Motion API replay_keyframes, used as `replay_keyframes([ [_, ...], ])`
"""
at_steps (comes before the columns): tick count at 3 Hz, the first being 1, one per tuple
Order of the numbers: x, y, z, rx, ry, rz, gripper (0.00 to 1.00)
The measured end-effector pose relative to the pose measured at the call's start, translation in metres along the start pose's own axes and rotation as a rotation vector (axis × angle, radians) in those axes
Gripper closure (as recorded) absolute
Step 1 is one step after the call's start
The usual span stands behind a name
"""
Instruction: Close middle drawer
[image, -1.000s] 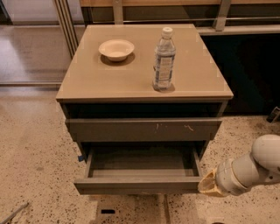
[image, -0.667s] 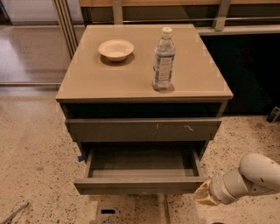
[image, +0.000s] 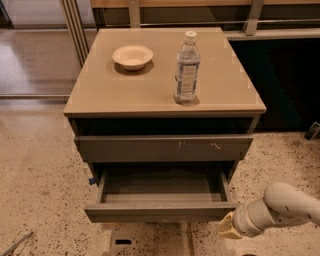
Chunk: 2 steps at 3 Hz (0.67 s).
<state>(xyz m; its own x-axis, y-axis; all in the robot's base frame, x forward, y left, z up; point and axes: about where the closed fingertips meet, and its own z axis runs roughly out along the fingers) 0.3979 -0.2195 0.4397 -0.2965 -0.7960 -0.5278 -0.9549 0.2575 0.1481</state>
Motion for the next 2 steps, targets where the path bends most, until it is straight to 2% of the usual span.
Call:
replay_keyframes([
  [1,0.004,-0.003,0.003,0.034,0.007,-0.027,1.00],
  [2,0.009,-0.018,0.012,0.121,-0.030,-0.094,1.00],
])
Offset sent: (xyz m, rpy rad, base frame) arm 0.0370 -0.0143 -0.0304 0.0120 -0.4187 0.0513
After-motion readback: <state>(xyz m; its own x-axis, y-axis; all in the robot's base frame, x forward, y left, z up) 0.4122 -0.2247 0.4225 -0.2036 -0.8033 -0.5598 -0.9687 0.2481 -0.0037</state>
